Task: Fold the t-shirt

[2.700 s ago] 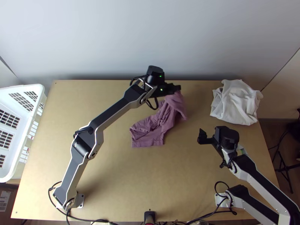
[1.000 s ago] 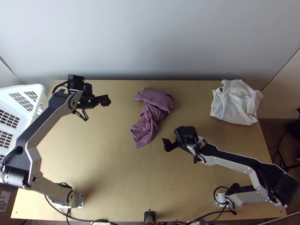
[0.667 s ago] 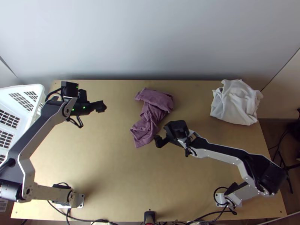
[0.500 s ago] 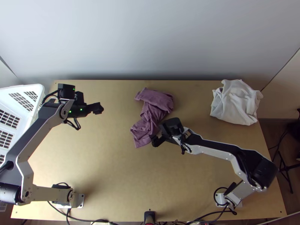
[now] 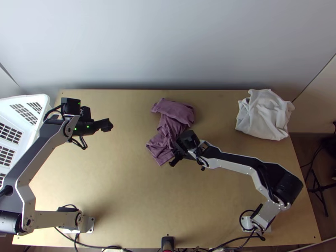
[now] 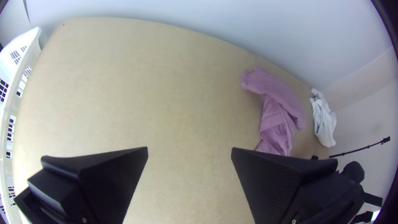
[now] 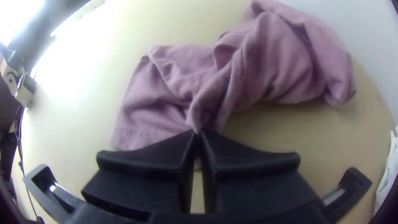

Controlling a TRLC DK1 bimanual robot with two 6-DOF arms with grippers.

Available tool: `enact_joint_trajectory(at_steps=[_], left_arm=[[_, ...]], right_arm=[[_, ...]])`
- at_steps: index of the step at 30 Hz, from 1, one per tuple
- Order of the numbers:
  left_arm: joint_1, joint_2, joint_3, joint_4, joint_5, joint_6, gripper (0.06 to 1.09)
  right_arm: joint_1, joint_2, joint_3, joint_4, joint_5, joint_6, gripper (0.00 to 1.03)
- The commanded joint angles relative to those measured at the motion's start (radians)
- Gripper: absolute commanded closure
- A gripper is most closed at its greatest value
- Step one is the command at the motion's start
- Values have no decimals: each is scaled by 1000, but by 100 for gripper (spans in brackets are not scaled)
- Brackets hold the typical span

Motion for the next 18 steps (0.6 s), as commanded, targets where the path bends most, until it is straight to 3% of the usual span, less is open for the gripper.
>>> enact_joint_trajectory(at_steps=[1, 9, 18], left_arm=[[-10, -7, 6, -17, 0, 12, 11], [-133, -56, -39, -30, -2, 27, 11], [-260, -94, -45, -33, 0, 39, 11]], right_arm=[[-33, -146, 16, -115, 14, -29, 100], [-98, -365, 261, -357, 14, -55, 100], [-74, -324, 649, -393, 103, -4, 100]])
